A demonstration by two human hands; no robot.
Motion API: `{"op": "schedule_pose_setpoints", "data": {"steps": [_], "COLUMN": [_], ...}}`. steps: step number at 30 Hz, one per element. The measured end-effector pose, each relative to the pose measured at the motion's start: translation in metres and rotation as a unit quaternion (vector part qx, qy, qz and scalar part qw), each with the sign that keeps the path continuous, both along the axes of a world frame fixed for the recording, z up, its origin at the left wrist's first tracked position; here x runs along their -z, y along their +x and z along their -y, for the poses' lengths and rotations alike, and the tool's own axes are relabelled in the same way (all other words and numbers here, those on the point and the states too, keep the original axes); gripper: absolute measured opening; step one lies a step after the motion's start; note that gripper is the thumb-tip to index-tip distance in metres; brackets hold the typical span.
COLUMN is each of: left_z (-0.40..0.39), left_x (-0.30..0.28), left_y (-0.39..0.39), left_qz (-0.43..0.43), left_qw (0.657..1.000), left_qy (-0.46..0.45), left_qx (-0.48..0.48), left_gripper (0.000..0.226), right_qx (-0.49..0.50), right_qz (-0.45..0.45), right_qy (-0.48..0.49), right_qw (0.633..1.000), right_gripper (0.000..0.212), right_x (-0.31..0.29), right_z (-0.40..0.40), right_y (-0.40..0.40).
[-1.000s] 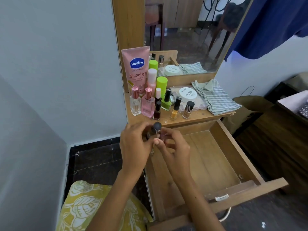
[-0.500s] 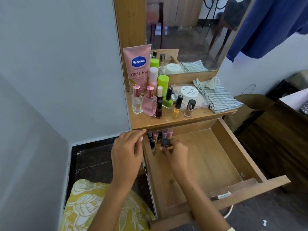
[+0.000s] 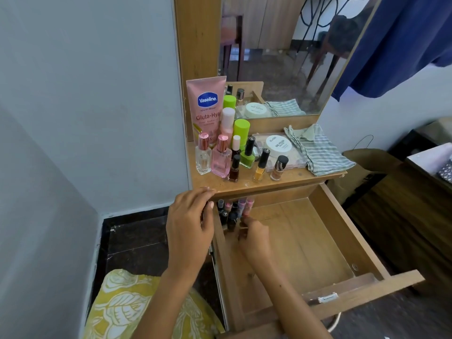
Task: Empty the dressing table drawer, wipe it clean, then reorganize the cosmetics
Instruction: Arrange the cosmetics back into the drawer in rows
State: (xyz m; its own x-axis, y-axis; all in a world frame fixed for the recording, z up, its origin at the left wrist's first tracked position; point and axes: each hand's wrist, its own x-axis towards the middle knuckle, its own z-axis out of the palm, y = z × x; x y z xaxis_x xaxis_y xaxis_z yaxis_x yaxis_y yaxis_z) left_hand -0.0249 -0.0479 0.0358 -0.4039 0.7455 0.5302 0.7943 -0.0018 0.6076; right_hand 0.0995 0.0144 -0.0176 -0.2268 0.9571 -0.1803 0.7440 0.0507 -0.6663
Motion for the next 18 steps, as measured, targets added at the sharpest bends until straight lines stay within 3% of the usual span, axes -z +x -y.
{"op": "schedule_pose_setpoints", "data": {"steps": [6,13,18], "left_z": [-0.022,-0.08,-0.093], "left_x": [-0.016,-0.042,-0.047], "left_y": [0.025,0.05,0.046], "left_qz": [-0.071,-0.234,-0.281], "left_qw": [0.996,0.97,0.959], "left_qy": [0.033,-0.002,0.009], "left_qx": [0.043,0.062,0.043], "left_gripper": [0.034,0.051,0.033], "right_qx": [0.075,0.097,0.101], "right_qz": [-0.092,-0.113,-0.11], "right_qy": [0.129,0.13,0.128], "right_qw": [0.985,0.98,0.981], "right_gripper": [0.021,0.018,0.021], "right_x": [-0.018,-0.017,-0.017], "right_z": [0.002,0.001,0.0], "right_y": [0.01,0.011,0.012]}}
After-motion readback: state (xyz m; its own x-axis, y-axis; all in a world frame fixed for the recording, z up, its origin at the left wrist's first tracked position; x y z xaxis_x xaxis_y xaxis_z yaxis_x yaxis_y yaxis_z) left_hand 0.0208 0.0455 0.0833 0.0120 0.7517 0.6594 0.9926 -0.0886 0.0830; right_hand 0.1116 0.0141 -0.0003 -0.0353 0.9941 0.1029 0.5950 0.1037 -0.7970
